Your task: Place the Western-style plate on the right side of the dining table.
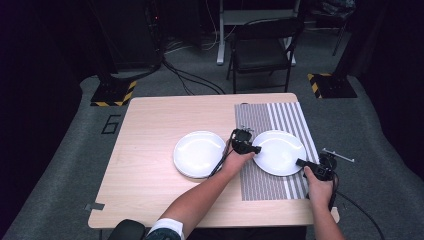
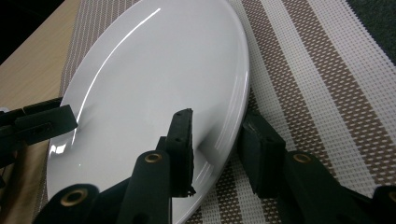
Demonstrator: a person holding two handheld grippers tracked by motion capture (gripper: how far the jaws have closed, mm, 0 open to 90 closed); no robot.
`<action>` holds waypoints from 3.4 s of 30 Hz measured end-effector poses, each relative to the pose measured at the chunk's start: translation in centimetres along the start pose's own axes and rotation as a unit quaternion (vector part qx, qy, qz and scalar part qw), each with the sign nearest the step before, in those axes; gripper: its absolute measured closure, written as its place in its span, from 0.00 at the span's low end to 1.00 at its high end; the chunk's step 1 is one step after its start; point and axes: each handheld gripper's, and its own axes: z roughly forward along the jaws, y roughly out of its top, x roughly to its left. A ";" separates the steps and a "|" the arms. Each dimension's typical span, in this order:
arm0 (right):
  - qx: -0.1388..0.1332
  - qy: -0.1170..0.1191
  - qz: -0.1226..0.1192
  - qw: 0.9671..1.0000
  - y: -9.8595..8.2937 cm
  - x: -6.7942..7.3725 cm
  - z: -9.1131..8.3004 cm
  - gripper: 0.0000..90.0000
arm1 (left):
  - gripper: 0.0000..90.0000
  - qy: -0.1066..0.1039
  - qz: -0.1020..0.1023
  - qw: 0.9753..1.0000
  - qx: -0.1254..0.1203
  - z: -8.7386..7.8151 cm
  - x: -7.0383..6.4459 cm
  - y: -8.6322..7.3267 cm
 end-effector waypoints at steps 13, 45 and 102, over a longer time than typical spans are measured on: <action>-0.029 -0.001 0.006 1.000 0.3 -0.2 -1.5 0.70 | 0.54 -0.006 -0.005 1.000 -0.013 -1.3 0.5 0.5; -0.034 0.078 -0.185 0.979 -0.6 10.3 -1.5 0.66 | 0.53 0.033 -0.015 0.998 -0.056 -9.8 4.9 -0.4; 0.054 0.157 -0.353 0.921 -7.9 17.3 0.9 0.46 | 0.48 0.176 -0.082 0.976 -0.095 -23.9 15.9 -14.2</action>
